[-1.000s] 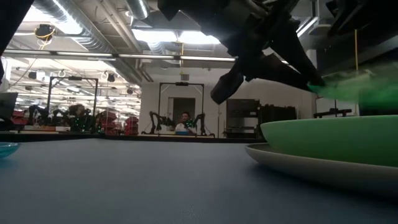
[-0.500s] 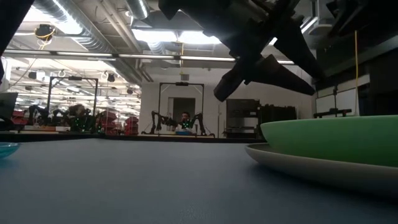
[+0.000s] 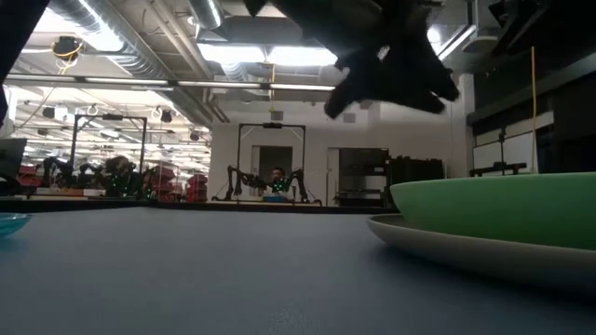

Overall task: Stack plastic plates
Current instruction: Stack the blue plate on top of the small green plate

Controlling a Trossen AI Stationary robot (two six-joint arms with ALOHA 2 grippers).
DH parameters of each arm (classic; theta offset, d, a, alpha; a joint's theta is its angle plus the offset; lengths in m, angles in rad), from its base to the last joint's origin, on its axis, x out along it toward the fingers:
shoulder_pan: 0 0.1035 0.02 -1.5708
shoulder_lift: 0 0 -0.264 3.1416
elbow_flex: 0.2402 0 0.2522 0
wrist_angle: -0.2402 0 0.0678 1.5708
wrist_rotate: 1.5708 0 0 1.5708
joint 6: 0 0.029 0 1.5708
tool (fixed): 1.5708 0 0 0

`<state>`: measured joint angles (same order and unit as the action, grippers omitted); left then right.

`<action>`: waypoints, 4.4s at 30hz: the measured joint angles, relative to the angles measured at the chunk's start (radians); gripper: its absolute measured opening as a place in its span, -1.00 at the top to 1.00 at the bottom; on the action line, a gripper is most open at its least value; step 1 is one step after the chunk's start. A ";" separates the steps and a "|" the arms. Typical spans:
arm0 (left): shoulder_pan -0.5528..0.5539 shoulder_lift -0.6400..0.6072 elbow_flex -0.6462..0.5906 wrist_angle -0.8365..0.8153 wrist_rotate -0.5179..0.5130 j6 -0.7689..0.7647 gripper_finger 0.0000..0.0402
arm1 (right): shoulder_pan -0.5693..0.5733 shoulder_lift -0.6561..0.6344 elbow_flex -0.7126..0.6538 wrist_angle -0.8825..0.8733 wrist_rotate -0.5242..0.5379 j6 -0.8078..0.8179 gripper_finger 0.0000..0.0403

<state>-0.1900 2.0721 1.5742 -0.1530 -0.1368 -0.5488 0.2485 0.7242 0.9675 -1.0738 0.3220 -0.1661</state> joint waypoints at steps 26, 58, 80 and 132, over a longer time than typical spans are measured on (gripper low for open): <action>0.010 -0.410 -0.008 -0.782 -0.011 0.273 0.64 | 0.000 0.000 0.000 0.009 0.008 0.001 0.45; -0.029 -0.878 -0.789 -0.713 0.050 -0.073 0.64 | 0.000 0.000 0.000 0.009 0.008 0.004 0.45; -0.029 -0.878 -0.918 -0.715 0.171 -0.104 0.64 | 0.000 0.000 0.000 0.009 0.008 0.003 0.45; -0.305 -0.876 -1.117 -0.270 0.233 -0.517 0.64 | 0.000 0.000 0.000 0.009 0.008 0.004 0.45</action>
<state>-0.4954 1.1957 0.4568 -0.4231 0.0961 -1.0657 0.2489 0.7242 0.9672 -1.0649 0.3298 -0.1623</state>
